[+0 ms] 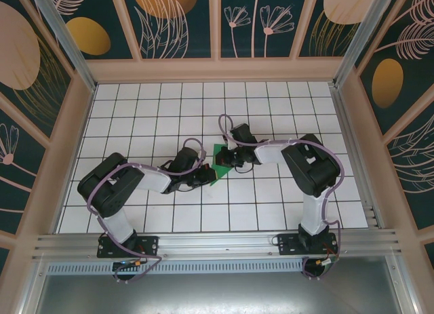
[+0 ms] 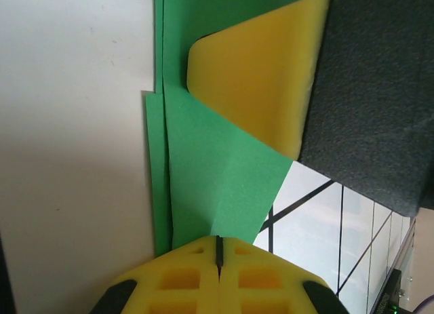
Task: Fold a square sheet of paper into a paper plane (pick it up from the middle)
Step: Fourth fold the wing at the center of the table.
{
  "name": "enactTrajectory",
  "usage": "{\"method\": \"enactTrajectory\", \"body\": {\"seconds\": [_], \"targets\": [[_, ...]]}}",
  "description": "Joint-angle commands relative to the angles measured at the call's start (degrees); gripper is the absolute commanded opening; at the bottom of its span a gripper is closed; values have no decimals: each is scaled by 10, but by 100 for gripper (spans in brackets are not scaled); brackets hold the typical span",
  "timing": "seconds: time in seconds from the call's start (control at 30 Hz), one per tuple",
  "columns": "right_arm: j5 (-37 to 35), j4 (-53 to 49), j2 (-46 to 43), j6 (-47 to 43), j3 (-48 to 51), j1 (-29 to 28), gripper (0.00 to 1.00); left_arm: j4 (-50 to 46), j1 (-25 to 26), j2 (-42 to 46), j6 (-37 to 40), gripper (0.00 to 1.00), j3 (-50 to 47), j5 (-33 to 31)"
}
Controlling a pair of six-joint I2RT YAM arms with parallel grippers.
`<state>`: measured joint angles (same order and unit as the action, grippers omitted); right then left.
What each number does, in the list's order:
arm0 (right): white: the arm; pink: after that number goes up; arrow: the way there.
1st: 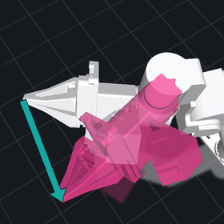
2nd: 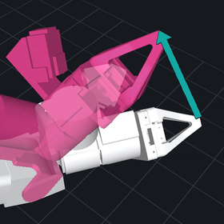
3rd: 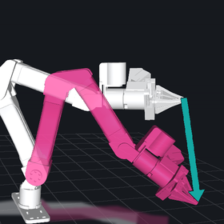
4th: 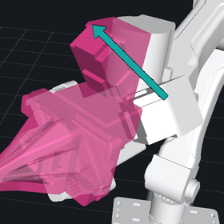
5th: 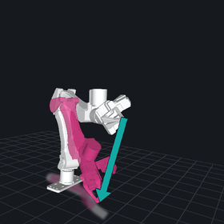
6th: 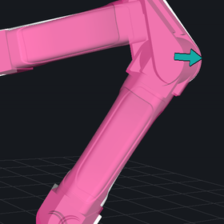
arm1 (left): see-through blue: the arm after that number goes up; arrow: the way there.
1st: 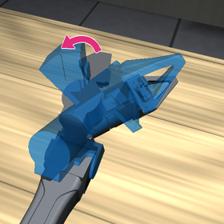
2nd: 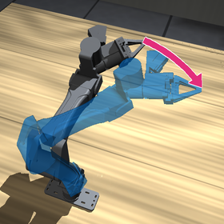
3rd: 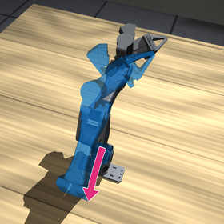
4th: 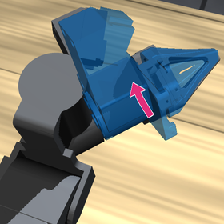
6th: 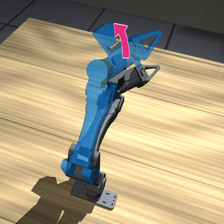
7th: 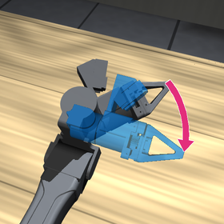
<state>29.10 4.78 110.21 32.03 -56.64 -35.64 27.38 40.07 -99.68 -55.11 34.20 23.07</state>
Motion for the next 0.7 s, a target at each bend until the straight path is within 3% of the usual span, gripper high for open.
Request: {"method": "enactTrajectory", "body": {"seconds": [0.0, 0.17, 0.67], "targets": [[-3, -4, 22, -7, 18, -4, 1, -21, 3, 24, 4, 10, 4, -9], [-7, -7, 26, -14, 19, 0, 0, -21, -2, 47, -5, 14, 10, -15], [31, 16, -20, -11, 30, 0, 1, 9, -6, 2, -23, 11, 0, 17]]}}
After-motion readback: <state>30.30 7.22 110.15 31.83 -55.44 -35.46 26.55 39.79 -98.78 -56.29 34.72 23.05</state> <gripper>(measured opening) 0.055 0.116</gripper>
